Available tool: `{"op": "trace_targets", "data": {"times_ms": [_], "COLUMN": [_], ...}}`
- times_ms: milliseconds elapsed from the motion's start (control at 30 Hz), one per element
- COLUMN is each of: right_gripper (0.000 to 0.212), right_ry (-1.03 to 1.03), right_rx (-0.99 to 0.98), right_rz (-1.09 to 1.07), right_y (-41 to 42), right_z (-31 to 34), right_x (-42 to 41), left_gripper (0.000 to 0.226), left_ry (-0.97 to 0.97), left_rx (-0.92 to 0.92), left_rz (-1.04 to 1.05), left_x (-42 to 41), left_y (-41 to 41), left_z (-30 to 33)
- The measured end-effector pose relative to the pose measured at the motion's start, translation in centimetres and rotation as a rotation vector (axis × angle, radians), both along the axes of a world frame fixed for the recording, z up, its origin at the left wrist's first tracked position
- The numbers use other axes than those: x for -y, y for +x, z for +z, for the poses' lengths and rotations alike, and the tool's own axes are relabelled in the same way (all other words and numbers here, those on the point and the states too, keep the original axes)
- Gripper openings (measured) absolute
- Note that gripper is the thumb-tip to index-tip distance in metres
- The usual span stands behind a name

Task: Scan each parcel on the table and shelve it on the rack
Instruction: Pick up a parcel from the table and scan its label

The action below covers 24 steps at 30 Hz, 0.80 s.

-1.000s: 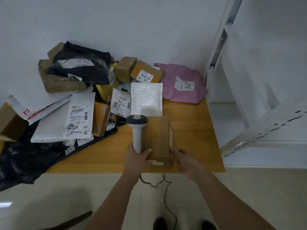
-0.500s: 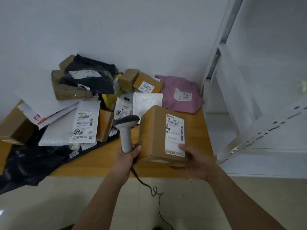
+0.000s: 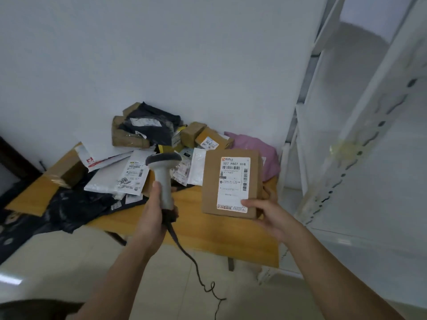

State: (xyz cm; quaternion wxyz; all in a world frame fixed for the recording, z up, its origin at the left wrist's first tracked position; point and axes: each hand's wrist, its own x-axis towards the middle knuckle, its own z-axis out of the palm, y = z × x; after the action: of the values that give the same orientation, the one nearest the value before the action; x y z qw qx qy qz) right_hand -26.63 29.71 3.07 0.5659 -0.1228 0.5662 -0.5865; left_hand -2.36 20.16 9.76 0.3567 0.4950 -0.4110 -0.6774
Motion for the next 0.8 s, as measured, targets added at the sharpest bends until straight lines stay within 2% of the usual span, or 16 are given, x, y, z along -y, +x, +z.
{"op": "trace_targets", "data": {"times_ms": [100, 167, 267, 367, 500, 800], "right_gripper": [0.117, 0.103, 0.077, 0.063, 0.061, 0.059], "right_ry": [-0.011, -0.028, -0.046, -0.051, -0.018, 0.061], "right_rx": [0.022, 0.060, 0.114, 0.131, 0.075, 0.014], "right_rz": [0.026, 0.040, 0.057, 0.054, 0.045, -0.016], "right_y": [-0.2, 0.3, 1.2, 1.7, 2.4, 5.6], "right_z": [0.4, 0.7, 2.1, 3.0, 3.4, 3.9], "right_x": [-0.8, -1.3, -2.4, -3.4, -4.4, -4.2], "left_gripper": [0.036, 0.032, 0.031, 0.026, 0.017, 0.019], "left_ry": [0.020, -0.026, -0.071, -0.131, -0.159, -0.251], "left_rx": [-0.118, -0.129, -0.180, -0.055, -0.017, -0.015], "left_rz": [-0.095, -0.184, -0.189, -0.192, -0.300, -0.433], "left_x": [-2.9, -4.4, -6.3, -7.4, -8.4, -8.6], "left_y": [1.1, 1.3, 1.4, 1.6, 2.0, 4.2], "left_z": [1.7, 2.3, 3.4, 4.0, 4.7, 6.5]}}
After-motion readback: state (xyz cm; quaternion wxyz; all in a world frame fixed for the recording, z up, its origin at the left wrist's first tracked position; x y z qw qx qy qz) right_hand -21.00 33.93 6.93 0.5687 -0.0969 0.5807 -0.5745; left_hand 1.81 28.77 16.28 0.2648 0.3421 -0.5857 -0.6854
